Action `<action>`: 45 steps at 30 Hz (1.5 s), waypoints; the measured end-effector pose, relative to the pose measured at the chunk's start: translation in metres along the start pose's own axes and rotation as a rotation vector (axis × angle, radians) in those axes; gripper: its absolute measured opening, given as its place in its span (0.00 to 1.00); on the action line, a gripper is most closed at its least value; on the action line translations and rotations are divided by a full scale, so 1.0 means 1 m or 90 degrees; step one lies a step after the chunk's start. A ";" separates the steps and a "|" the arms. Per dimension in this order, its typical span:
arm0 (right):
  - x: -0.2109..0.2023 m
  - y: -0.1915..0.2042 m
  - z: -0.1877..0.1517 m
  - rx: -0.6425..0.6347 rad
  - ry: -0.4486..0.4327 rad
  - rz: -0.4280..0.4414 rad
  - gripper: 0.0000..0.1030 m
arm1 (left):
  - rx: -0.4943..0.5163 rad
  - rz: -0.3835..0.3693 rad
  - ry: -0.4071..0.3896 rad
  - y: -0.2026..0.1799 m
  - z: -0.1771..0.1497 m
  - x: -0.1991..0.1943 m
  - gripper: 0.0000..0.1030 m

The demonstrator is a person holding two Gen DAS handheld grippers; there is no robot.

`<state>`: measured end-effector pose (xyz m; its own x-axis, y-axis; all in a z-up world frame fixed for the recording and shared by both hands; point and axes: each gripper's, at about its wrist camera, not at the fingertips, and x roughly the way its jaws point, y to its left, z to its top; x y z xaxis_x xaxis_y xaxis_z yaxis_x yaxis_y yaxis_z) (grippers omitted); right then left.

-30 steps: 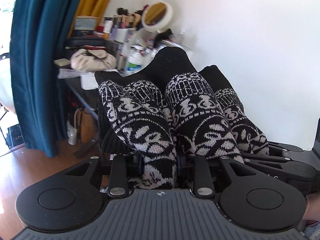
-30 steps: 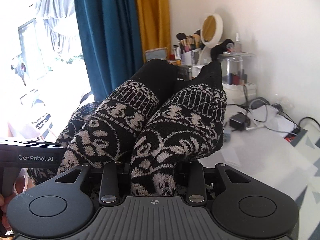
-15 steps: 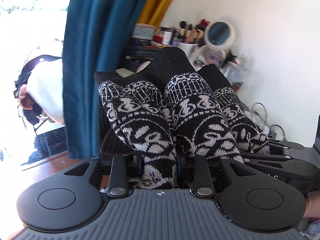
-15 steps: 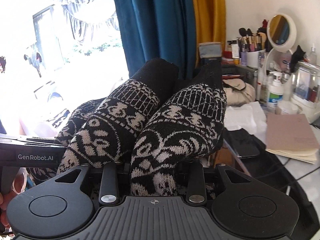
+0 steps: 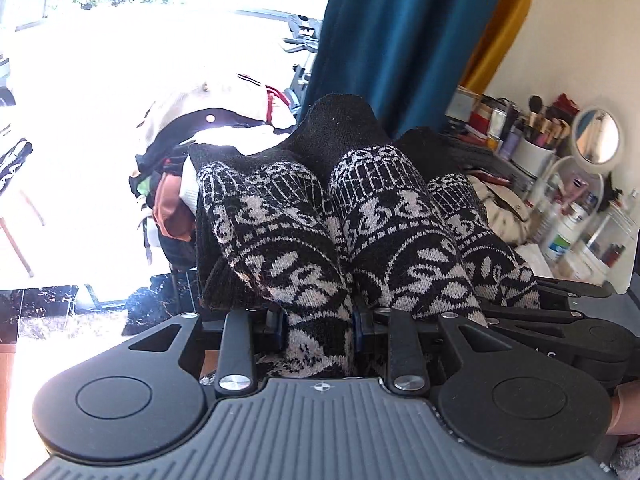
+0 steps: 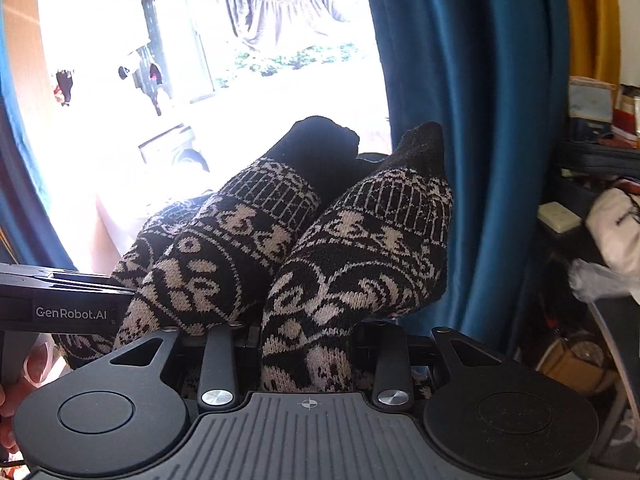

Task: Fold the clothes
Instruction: 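Lift the folded sweater with both grippers and carry it toward the beige chair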

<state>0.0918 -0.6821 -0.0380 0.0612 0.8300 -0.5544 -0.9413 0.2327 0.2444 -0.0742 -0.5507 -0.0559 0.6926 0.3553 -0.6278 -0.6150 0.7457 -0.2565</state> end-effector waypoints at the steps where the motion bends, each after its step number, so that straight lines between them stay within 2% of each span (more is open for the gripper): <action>1: 0.019 -0.004 0.014 0.000 0.001 0.008 0.30 | -0.006 0.005 0.001 0.011 0.016 0.010 0.27; 6: 0.106 -0.018 0.089 -0.023 0.000 0.049 0.30 | -0.015 0.038 -0.014 0.060 0.091 0.056 0.27; 11: 0.184 -0.004 0.147 -0.060 0.004 0.083 0.30 | -0.058 0.065 -0.035 0.123 0.138 0.083 0.27; 16: 0.262 0.027 0.181 -0.077 0.020 0.095 0.30 | -0.084 0.073 -0.036 0.200 0.171 0.110 0.27; 21: 0.346 0.065 0.216 -0.091 0.034 0.071 0.30 | -0.081 0.054 -0.032 0.288 0.205 0.133 0.27; 27: 0.457 0.138 0.268 -0.072 0.048 0.048 0.30 | -0.061 0.034 0.004 0.396 0.261 0.143 0.27; 31: 0.518 0.170 0.288 -0.044 0.045 0.029 0.30 | -0.057 0.027 0.027 0.452 0.288 0.161 0.27; 38: 0.617 0.186 0.315 -0.019 0.084 0.016 0.30 | -0.066 0.024 0.069 0.528 0.331 0.210 0.27; 42: 0.679 0.188 0.340 -0.014 0.100 0.037 0.30 | -0.069 0.040 0.078 0.569 0.363 0.243 0.27; 45: 0.732 0.188 0.371 -0.019 0.102 0.065 0.30 | -0.084 0.069 0.073 0.602 0.397 0.270 0.27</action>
